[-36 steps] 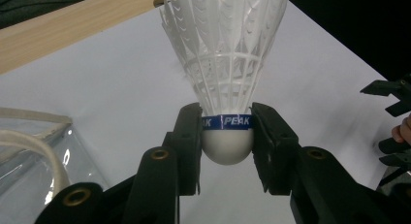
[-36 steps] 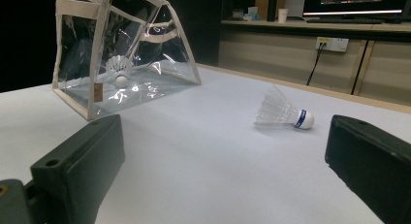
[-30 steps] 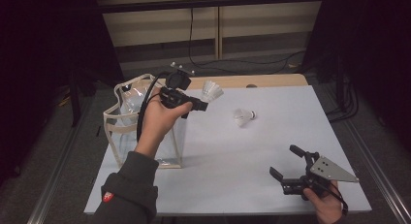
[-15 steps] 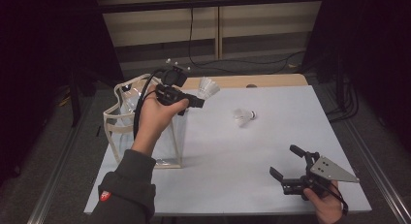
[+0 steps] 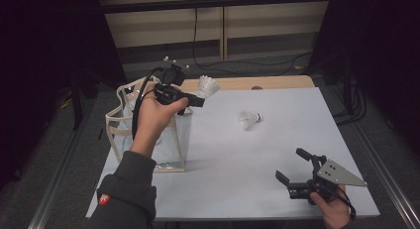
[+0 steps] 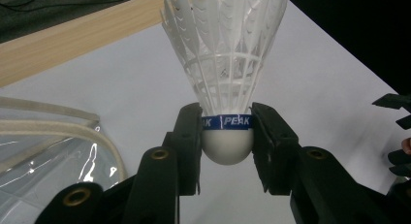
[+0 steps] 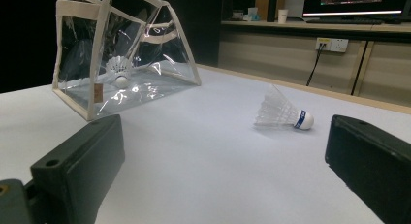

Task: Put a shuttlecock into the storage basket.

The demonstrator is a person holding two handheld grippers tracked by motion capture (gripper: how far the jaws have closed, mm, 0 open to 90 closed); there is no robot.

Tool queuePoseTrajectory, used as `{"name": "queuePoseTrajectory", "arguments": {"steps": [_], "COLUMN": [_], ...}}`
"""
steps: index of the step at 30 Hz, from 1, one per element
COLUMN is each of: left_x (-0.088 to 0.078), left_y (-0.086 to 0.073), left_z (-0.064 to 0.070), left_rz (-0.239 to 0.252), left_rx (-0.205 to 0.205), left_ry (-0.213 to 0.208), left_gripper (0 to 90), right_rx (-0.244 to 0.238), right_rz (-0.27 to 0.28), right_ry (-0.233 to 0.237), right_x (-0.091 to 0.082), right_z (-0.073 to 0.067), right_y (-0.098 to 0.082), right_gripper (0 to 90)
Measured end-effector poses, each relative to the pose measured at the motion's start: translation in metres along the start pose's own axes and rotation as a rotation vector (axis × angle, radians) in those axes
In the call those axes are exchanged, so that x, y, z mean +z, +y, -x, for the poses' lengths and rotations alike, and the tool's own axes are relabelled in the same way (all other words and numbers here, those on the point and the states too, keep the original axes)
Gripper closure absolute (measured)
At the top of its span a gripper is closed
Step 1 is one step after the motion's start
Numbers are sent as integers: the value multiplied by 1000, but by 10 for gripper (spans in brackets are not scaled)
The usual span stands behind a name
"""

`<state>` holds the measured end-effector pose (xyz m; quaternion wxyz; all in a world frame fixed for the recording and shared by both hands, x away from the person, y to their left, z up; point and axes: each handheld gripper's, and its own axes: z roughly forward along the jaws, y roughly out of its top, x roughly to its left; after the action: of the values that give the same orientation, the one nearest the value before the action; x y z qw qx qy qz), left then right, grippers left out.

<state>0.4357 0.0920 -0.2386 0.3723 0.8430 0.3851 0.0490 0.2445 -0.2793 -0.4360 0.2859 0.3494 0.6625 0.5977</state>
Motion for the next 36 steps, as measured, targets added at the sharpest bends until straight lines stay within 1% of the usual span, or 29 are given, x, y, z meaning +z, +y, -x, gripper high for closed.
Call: {"name": "queuePoseTrajectory", "arguments": {"steps": [12,16,24,26,32,36], "left_x": [-3,-4,-9,-10,-11,-14], "left_y": [1,0,1,1,1,1], "left_z": [-4,-6,-9,-9,-11,-13], "left_rz": [2,2,4,7,1,4], "left_rx": [-9,-17,-14,-21,-16,-23], "left_ry": [11,13,26,27,35,38], "left_gripper": [657,657,657,657,657,657], "right_rx": [-3,2,-1,-2,-3,-1], "right_rz": [-1,0,-4,-3,-2,-1], "right_ry": [-1,1,0,0,0,-2], "right_x": [0,0,0,0,0,0], "right_z": [0,0,0,0,0,0], "right_y": [0,0,0,0,0,0], "right_gripper": [3,3,3,3,3,3]}}
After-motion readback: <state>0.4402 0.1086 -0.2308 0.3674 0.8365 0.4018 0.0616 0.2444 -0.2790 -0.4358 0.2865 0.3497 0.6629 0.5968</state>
